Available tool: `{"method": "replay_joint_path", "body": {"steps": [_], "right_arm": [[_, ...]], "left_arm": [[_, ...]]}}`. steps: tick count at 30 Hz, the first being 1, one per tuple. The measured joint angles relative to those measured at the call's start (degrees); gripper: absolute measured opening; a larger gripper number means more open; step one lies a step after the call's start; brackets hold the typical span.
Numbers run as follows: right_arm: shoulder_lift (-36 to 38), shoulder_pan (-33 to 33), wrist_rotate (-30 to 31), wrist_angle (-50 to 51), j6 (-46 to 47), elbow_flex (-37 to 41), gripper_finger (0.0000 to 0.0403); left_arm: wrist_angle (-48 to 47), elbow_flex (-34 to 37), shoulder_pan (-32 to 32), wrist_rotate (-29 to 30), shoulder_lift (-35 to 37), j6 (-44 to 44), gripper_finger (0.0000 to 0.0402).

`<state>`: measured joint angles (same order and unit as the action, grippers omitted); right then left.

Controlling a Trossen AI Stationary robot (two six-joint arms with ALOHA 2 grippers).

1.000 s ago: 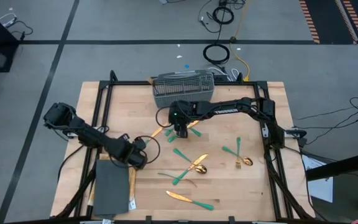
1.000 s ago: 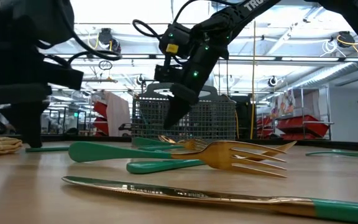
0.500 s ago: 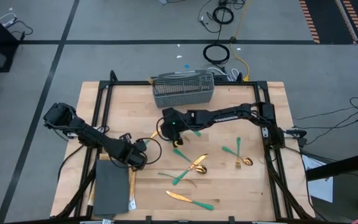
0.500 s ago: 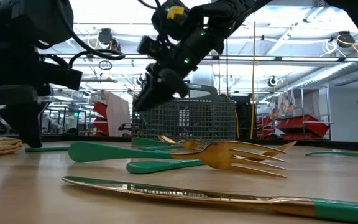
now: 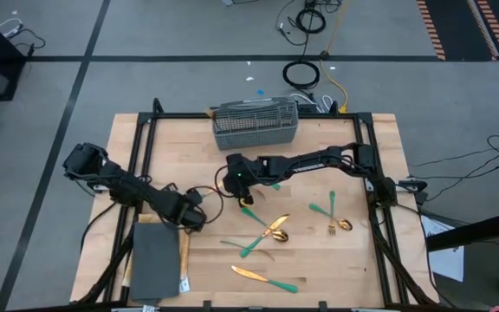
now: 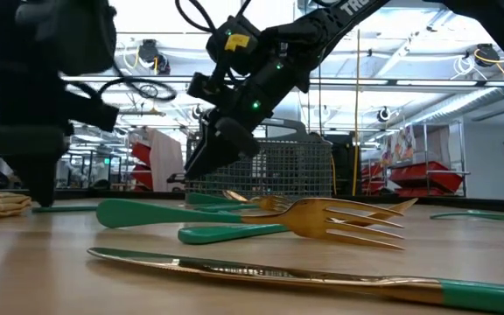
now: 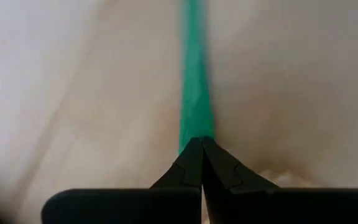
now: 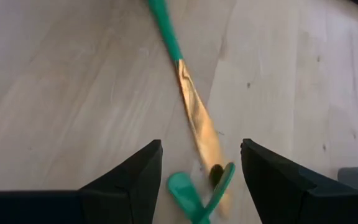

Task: Sort silverware
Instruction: Put the green knife into the silverware basket

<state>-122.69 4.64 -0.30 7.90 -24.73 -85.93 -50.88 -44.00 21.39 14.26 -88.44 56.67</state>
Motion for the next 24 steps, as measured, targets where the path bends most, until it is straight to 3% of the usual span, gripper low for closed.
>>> {"method": "replay_joint_path", "body": {"steps": [20,24], "right_arm": [[0.0,-0.4,-0.1,0.4,1.7,0.0,0.0208],[0.0,-0.5,-0.1,0.2,1.6,0.0,0.0208]], "left_arm": [[-6.7,-0.8,-0.5,4.0,8.0,39.0,0.0000],[-7.1,-0.7,-0.5,2.0,9.8,46.3,0.0000]]}}
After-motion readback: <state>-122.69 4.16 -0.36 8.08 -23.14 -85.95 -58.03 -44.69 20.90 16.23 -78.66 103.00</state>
